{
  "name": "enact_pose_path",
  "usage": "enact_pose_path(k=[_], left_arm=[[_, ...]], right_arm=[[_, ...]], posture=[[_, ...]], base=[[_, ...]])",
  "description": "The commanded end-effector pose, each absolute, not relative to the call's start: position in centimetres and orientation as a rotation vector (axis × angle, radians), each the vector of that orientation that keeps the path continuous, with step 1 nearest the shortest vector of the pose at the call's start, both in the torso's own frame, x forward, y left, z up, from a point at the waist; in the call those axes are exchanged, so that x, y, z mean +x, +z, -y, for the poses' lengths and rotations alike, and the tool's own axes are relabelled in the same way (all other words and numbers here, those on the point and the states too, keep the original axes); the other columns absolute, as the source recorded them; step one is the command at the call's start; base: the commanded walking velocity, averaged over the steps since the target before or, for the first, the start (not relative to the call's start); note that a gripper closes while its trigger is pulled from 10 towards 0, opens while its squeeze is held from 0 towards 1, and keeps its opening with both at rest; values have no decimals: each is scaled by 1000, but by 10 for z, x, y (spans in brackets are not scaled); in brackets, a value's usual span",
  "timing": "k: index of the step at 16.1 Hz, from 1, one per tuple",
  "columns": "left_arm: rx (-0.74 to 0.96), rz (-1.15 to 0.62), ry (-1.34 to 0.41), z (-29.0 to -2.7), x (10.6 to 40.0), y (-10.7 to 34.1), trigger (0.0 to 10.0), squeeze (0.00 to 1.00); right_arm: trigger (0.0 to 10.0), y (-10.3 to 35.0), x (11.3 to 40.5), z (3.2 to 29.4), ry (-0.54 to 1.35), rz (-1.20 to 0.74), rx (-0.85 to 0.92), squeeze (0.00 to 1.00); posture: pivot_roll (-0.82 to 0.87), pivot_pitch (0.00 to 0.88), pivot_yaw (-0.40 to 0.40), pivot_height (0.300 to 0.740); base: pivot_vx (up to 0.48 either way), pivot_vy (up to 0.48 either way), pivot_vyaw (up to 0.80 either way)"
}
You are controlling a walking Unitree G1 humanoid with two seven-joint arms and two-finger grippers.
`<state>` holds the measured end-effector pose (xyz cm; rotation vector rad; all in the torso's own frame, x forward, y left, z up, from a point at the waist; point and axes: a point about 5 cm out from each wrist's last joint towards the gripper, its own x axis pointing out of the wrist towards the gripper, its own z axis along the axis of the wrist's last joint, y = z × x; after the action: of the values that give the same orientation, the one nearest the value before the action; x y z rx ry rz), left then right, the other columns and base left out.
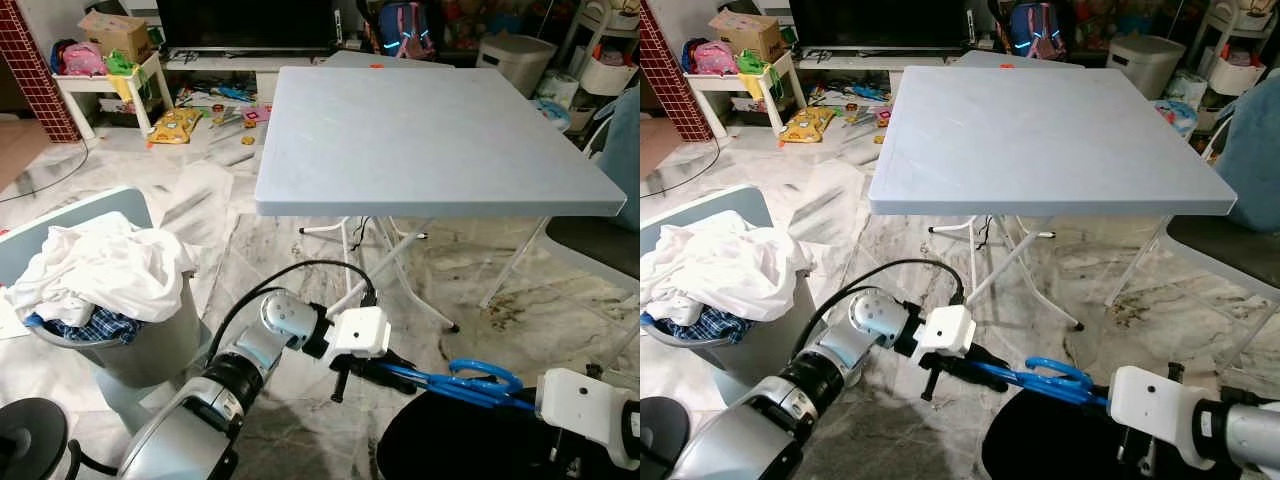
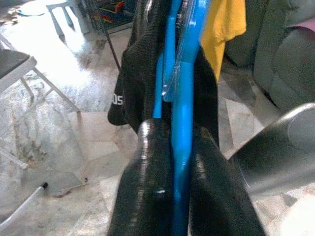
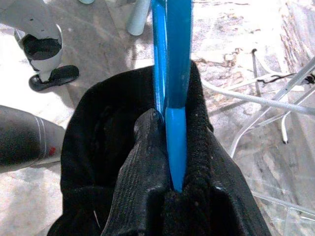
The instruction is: Hang hanger
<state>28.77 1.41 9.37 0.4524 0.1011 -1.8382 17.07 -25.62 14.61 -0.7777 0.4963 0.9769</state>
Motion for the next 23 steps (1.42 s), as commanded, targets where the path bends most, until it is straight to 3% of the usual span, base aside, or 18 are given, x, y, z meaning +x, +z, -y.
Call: enact_pose_path(k=[1, 3, 4, 5, 6, 11, 17, 20, 23], left_arm=[[476, -110, -1839, -13, 289, 94, 0, 0], [491, -112, -1791, -14, 290, 90, 0, 0], [459, -100, -1753, -15, 292, 90, 0, 0], [403, -100, -1707, -16, 294, 90, 0, 0], [405, -105, -1689, -18, 294, 88, 0, 0], [325, -106, -1482, -28, 303, 83, 0, 0], [316, -66, -1299, -31, 313, 85, 0, 0], [299, -68, -1266, -30, 314, 84, 0, 0], [258, -46, -1232, -26, 316, 87, 0, 0]], right_arm=[[10000, 152, 174, 253, 976, -454, -800, 0], [10000, 151, 176, 251, 971, -444, -806, 0], [10000, 150, 177, 250, 973, -443, -803, 161], [10000, 148, 179, 247, 979, -438, -791, 925], [10000, 148, 183, 245, 973, -425, -785, 1000], [10000, 153, 217, 239, 874, -295, -871, 1000], [10000, 155, 239, 236, 764, -202, -957, 1000], [10000, 155, 247, 237, 679, -189, -958, 1000], [10000, 150, 256, 240, 472, -171, -831, 1000]], posture=[[-96, 0, -28, 740], [-96, 0, -27, 740], [-97, 0, -26, 740], [-98, 0, -25, 740], [-97, 0, -27, 740], [-72, 0, -44, 740], [-71, 0, -48, 740], [-76, 0, -49, 740], [-73, 0, -56, 740]], base=[[0, 0, 0], [0, 0, 0], [0, 0, 0], [0, 0, 0], [0, 0, 0], [0, 0, 0], [0, 0, 0], [0, 0, 0], [0, 0, 0]])
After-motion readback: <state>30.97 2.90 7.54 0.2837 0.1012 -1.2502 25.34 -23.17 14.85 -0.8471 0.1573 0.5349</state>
